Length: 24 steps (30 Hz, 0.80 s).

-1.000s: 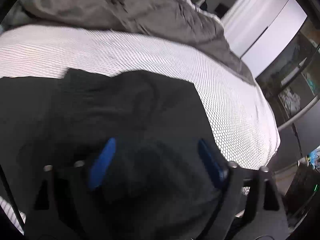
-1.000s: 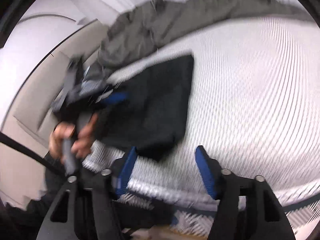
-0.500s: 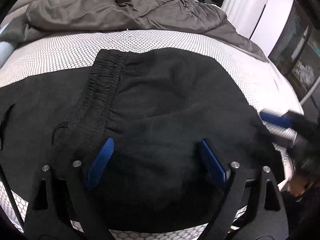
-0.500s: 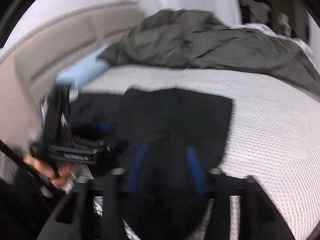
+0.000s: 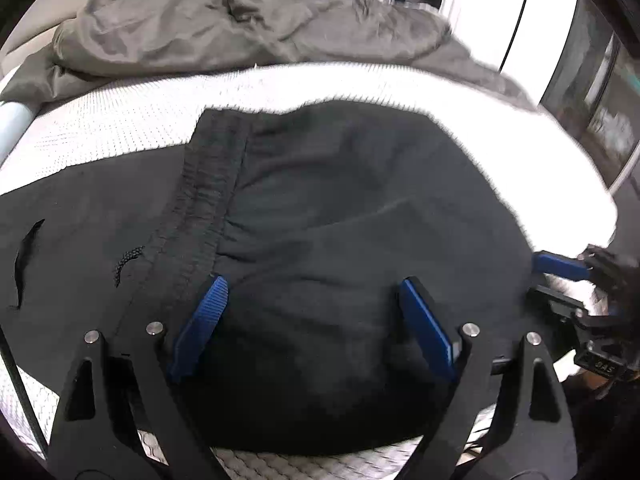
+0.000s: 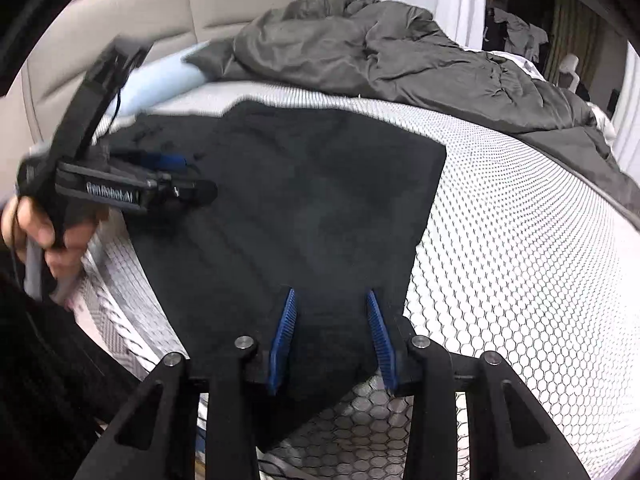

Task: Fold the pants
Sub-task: 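Release the waistband with the left gripper and press the folded pants flat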

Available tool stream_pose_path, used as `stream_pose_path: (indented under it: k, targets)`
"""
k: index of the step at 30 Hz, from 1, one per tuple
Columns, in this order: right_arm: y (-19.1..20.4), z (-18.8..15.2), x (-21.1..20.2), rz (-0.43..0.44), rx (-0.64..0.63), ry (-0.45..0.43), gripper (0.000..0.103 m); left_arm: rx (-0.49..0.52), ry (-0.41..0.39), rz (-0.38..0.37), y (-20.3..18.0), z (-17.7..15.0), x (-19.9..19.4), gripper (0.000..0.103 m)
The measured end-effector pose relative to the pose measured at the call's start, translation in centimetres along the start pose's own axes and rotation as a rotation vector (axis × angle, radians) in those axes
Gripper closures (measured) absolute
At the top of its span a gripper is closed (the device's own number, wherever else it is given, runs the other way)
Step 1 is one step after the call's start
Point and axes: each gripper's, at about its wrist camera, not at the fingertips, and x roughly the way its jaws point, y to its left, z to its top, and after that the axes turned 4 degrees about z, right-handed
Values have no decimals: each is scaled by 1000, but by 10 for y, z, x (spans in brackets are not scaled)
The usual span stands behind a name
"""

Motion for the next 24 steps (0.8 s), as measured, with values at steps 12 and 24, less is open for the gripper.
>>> stream_pose_path:
  k: [12, 24]
  targets:
    - [15, 33, 72, -42, -155, 114, 66, 103, 18, 54, -2, -4, 25, 17]
    - [-20, 36, 36, -27, -13, -7, 64, 55, -99, -12, 12, 11, -29, 16]
